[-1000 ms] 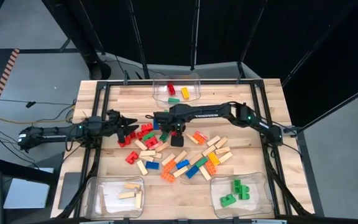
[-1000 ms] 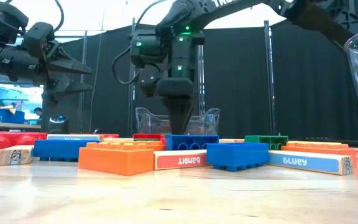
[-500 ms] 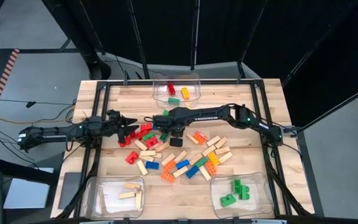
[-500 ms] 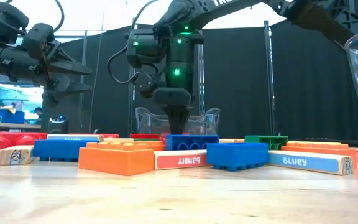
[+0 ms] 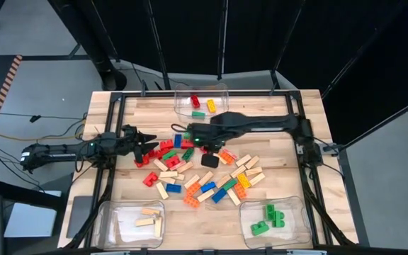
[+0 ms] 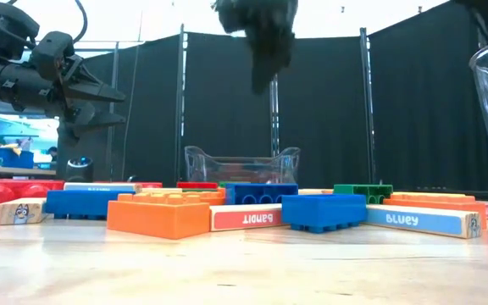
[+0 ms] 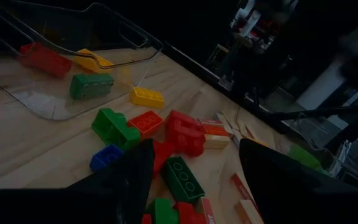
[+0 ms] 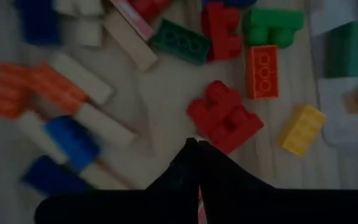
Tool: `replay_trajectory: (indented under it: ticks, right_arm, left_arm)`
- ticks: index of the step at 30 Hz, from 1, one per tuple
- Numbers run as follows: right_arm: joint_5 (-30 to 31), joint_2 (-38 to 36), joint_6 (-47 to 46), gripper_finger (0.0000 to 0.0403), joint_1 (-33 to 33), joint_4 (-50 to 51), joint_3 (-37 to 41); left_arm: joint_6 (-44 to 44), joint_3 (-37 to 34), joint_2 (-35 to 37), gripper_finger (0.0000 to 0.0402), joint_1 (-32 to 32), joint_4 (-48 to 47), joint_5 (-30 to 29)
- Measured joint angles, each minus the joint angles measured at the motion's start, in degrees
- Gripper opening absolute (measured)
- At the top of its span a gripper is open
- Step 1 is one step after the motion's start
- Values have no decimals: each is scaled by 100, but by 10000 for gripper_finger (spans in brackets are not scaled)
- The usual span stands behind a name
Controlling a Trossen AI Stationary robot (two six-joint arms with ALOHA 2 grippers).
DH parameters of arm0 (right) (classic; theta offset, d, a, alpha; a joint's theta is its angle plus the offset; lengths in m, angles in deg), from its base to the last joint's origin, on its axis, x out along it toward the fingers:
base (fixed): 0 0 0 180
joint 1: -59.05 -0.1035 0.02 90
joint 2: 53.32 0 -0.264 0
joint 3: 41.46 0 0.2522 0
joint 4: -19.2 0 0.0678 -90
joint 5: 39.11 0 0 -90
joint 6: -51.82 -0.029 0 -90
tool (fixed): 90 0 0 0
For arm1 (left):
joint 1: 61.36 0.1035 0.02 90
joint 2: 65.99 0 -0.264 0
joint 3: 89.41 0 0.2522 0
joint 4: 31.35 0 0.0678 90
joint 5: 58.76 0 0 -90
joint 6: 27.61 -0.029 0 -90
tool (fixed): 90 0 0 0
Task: Sort blocks by size
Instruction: Put the 2-stud red game piece into the bottom right transparent bin
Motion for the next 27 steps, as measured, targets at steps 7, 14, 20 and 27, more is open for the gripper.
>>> replay_trajectory:
  ticks: [7, 14, 20, 27]
  right_arm:
    - [1087, -529, -317, 41, -320, -97, -13]
    - [849, 9, -885, 168, 73, -305, 10]
    - [272, 1052, -1296, 266, 394, -401, 15]
    - [-157, 2028, -1532, 291, 548, -316, 11]
  left_arm:
    - [1, 0, 1, 245, 0, 0, 2]
    - [0, 0, 2, 245, 0, -1, 2]
    - [0, 2, -5, 245, -2, -11, 17]
    - [0, 2, -13, 245, 0, -7, 17]
